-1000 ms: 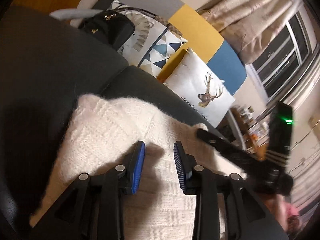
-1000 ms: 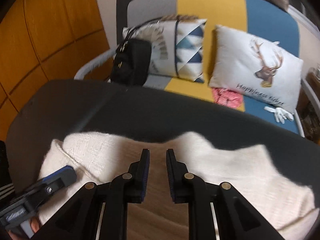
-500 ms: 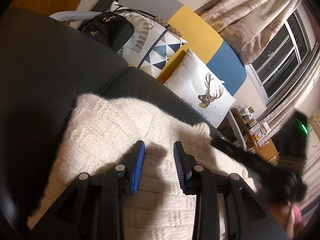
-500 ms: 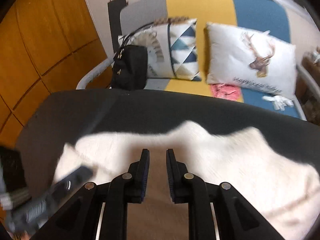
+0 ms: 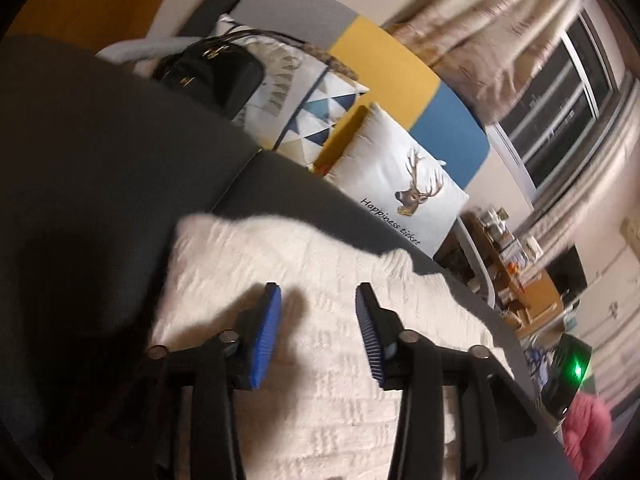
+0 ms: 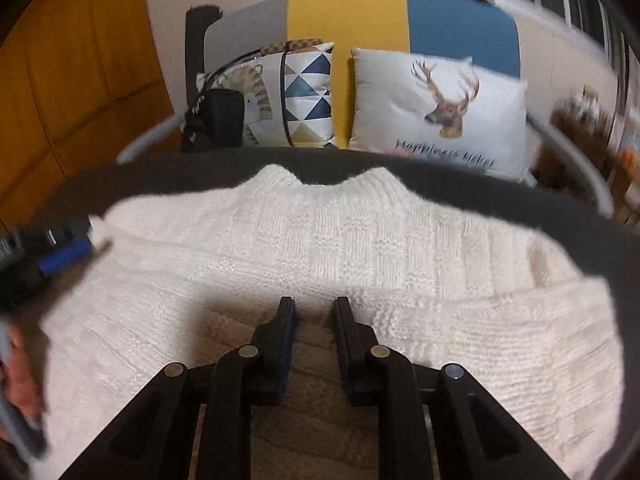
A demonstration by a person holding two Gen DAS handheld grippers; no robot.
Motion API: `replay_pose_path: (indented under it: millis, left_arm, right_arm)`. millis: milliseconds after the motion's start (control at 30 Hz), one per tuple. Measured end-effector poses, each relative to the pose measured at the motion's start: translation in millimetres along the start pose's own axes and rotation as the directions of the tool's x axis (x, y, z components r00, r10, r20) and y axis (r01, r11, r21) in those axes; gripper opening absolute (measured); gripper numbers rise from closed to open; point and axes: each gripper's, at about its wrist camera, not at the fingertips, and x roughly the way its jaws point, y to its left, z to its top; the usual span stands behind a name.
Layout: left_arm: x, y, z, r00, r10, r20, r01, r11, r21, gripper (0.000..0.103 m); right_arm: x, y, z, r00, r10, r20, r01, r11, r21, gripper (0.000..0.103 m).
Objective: Fold clothes
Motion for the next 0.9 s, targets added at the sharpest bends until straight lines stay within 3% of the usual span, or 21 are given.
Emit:
replay_pose_path:
  millis: [33,100,267,467,567,667,733,767,900]
  left_arm:
    - [3.0,-1.0,4.5,1.0,0.012,-0.013,-0.012,1.0,0.016,0.043]
    - [8.9,-3.0,13.4,0.999,0.037,-0.038,-0.035,0.998,0.049,0.054]
    - [23.5,8.0,27.1,0.996,0.072,-0.056,-0.066,0.993,0.1,0.054]
    - [19.6,35.6,31.6,0.999,0.014,-0.031,-0.015,1.0,-0.027,0.044]
    - [-13.9,50.4,35.9,0.994,0.063,0.086,-0.051,0.99,-0.132,0.044]
    - [-57.8,58.4,34.3,0.962,0.155,0.224,-0.106,0.97,-0.217,0.044]
    - [-70.0,44.7,26.8,0.959,0.141,0.244,-0.102,0.981,-0.165,0.044]
    - [-67.8,33.7,21.3,0.968,0.113,0.226,-0.087,0.989,-0.123,0.045]
    - [-37.1,-21.1,-11.2,0.997,0.004,0.077,-0.007,0.999,0.033,0.049]
  right_arm:
    - [1.9,7.0,-1.2,0.999,-0.034,0.003,0.034,0.999,-0.031,0.019]
    - [2.4,18.8,-1.7,0.996,-0.093,0.011,0.094,0.992,-0.085,0.019]
    - [1.4,9.7,-0.8,0.998,-0.056,0.011,0.057,0.997,-0.052,0.019]
    - [0.2,10.0,-0.6,0.999,-0.052,0.014,0.053,0.998,-0.044,0.019]
    - [0.0,8.9,-0.9,0.999,-0.047,0.015,0.047,0.998,-0.039,0.019]
    - [0.2,8.0,-0.6,0.999,-0.045,0.025,0.046,0.998,-0.039,0.019]
    - [0.3,8.1,-0.4,0.999,-0.046,0.026,0.047,0.998,-0.04,0.02]
    - [0.3,8.0,-0.2,0.999,-0.046,0.026,0.047,0.998,-0.04,0.02]
    - [0.5,8.2,-0.3,0.999,-0.048,0.026,0.049,0.998,-0.042,0.02]
